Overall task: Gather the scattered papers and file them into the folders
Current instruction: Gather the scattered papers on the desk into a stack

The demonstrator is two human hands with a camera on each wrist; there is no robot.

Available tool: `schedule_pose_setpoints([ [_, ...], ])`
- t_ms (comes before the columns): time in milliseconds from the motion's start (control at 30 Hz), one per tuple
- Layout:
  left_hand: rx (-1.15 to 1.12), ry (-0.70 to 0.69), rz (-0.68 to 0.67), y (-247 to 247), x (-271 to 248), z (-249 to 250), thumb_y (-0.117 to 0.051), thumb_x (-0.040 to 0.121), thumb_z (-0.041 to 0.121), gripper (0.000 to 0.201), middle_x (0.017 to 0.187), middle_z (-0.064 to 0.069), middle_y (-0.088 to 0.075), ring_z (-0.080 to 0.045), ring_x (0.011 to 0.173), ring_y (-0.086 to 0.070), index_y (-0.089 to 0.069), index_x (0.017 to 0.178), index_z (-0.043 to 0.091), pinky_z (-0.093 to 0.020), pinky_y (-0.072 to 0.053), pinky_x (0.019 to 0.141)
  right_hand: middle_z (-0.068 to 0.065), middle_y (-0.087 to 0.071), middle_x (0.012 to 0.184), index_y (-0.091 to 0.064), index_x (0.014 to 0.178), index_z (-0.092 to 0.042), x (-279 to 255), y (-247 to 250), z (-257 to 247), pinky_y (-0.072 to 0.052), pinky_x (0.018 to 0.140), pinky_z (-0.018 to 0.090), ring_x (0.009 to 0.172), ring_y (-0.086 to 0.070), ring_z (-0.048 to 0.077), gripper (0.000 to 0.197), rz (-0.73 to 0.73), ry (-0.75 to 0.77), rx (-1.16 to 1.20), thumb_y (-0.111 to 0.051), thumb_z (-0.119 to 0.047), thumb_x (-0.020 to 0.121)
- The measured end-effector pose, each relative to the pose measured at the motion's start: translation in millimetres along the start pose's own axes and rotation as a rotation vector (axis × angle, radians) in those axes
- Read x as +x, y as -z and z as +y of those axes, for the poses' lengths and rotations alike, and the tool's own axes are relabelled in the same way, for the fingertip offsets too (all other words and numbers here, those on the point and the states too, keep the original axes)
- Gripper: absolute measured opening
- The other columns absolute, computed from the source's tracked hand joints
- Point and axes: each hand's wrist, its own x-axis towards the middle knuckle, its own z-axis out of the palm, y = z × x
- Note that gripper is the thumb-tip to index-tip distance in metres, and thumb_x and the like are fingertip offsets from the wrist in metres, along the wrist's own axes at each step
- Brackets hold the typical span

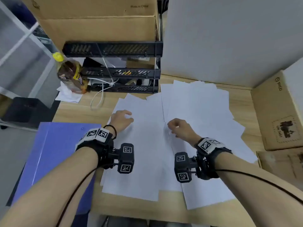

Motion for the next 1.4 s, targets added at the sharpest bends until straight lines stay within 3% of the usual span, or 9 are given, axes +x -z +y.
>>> schedule_pose_setpoints([
  [167, 0.148, 0.097, -0.066, -4, -3, -33, -0.058, 0.073, 0.044, 0.062, 0.141, -0.009, -0.044, -0.029, 0.131, -0.038, -0.053, 0.129, 0.016, -0.039, -0.033, 0.108, 0.004, -0.068, 0.094, -0.062, 0.089, -0.016, 27, -14, 6, -0.048, 0.068, 0.022, 0.083, -0.064, 0.020, 0.008, -0.283, 0.060, -0.245, -0.056, -0.020, 0.094],
  [300, 0.120, 0.161, 0.011, -8, -6, -43, -0.062, 0.068, 0.040, 0.073, 0.139, -0.012, -0.046, -0.030, 0.130, -0.040, -0.050, 0.133, 0.009, -0.040, -0.035, 0.107, -0.007, -0.056, 0.083, -0.062, 0.106, -0.015, 40, -30, 9, -0.046, 0.076, 0.028, 0.084, -0.056, 0.018, 0.015, -0.286, 0.004, -0.277, -0.063, -0.022, 0.092],
  [433, -0.068, 0.205, 0.064, -11, -4, -38, -0.067, 0.062, 0.036, 0.065, 0.112, -0.008, -0.048, -0.029, 0.105, -0.049, -0.048, 0.118, 0.008, -0.034, -0.041, 0.087, -0.003, -0.055, 0.081, -0.062, 0.112, -0.010, 44, -43, 8, -0.047, 0.071, 0.027, 0.074, -0.055, 0.017, 0.025, -0.322, -0.050, -0.272, -0.064, -0.024, 0.092],
  [567, -0.220, 0.262, 0.029, -14, -3, -41, -0.071, 0.082, 0.021, 0.078, 0.142, -0.008, -0.039, -0.026, 0.130, -0.042, -0.025, 0.145, 0.010, -0.034, -0.037, 0.104, -0.001, -0.057, 0.080, -0.064, 0.109, -0.009, 45, -53, 11, -0.048, 0.077, 0.032, 0.078, -0.056, 0.019, 0.025, -0.334, -0.064, -0.227, -0.066, -0.026, 0.090],
  [767, -0.191, 0.135, -0.136, -12, 1, -35, -0.074, 0.080, 0.024, 0.042, 0.124, -0.004, -0.060, -0.024, 0.120, -0.054, -0.061, 0.119, 0.015, -0.032, -0.041, 0.101, -0.001, -0.056, 0.078, -0.063, 0.109, -0.010, 45, -57, 9, -0.049, 0.078, 0.032, 0.077, -0.055, 0.018, 0.027, -0.364, -0.103, -0.195, -0.067, -0.028, 0.090],
  [933, 0.102, -0.006, -0.075, -15, 5, -32, -0.073, 0.080, 0.021, 0.033, 0.148, -0.006, -0.027, -0.028, 0.140, -0.016, -0.067, 0.113, 0.022, -0.030, -0.015, 0.113, 0.001, -0.053, 0.081, -0.057, 0.117, -0.008, 47, -54, 5, -0.045, 0.074, 0.029, 0.076, -0.052, 0.018, 0.031, -0.309, -0.107, -0.145, -0.068, -0.019, 0.089],
  [1133, 0.318, -0.087, -0.069, -18, 5, -38, -0.075, 0.067, 0.008, 0.059, 0.140, -0.006, -0.027, -0.029, 0.132, -0.022, -0.053, 0.120, 0.020, -0.030, -0.038, 0.096, 0.015, -0.035, 0.141, -0.040, 0.142, -0.017, 60, -55, 4, -0.023, 0.110, 0.036, 0.135, -0.026, 0.031, 0.081, -0.053, 0.092, -0.478, -0.081, -0.027, 0.073],
  [1267, 0.472, -0.080, -0.106, -17, 5, -38, -0.083, 0.060, 0.017, 0.101, 0.135, -0.008, -0.027, -0.031, 0.126, -0.025, -0.025, 0.142, 0.022, -0.036, -0.043, 0.085, 0.013, -0.027, 0.142, -0.032, 0.146, -0.016, 57, -66, 0, -0.031, 0.109, 0.041, 0.134, -0.023, 0.034, 0.089, -0.086, 0.062, -0.626, -0.081, -0.023, 0.072],
  [1400, 0.490, -0.070, -0.141, -15, 9, -41, -0.085, 0.059, 0.027, 0.085, 0.127, -0.008, -0.036, -0.030, 0.120, -0.032, -0.037, 0.130, 0.024, -0.038, -0.044, 0.078, 0.011, -0.033, 0.135, -0.036, 0.139, -0.015, 54, -77, -3, -0.045, 0.096, 0.040, 0.123, -0.032, 0.033, 0.074, -0.017, 0.060, -0.745, -0.072, -0.011, 0.076],
])
